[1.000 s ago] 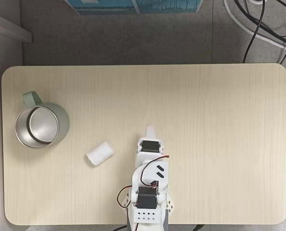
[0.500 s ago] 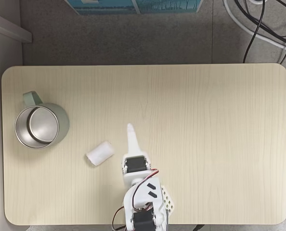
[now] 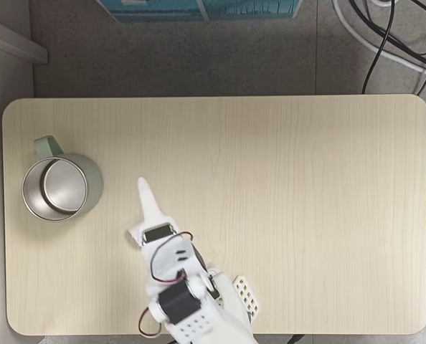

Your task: Grasp a dressing and put it in the cup.

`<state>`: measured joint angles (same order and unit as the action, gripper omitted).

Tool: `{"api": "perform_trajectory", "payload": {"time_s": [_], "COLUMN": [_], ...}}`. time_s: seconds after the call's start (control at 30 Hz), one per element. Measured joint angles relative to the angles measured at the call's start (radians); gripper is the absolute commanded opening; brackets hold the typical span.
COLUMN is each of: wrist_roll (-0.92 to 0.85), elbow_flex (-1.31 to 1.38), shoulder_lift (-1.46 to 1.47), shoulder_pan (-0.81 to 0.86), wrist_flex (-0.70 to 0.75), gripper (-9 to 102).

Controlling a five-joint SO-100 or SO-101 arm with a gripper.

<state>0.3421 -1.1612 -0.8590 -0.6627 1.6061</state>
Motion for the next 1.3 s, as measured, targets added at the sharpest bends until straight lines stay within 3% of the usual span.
{"api": "perform_trajectory", "payload": {"time_s": [0.3, 0.73, 1.3], "wrist_roll": [0.018, 0.002, 0.018], "elbow_flex": [0.276, 0.430, 0.563], "shoulder_lift": [-0.058, -0.224, -0.216], "shoulder_pan": [-0.100, -0.156, -0.233], "wrist_flex": [-0.224, -0.440, -0.586], "gripper": [45, 44, 40]}}
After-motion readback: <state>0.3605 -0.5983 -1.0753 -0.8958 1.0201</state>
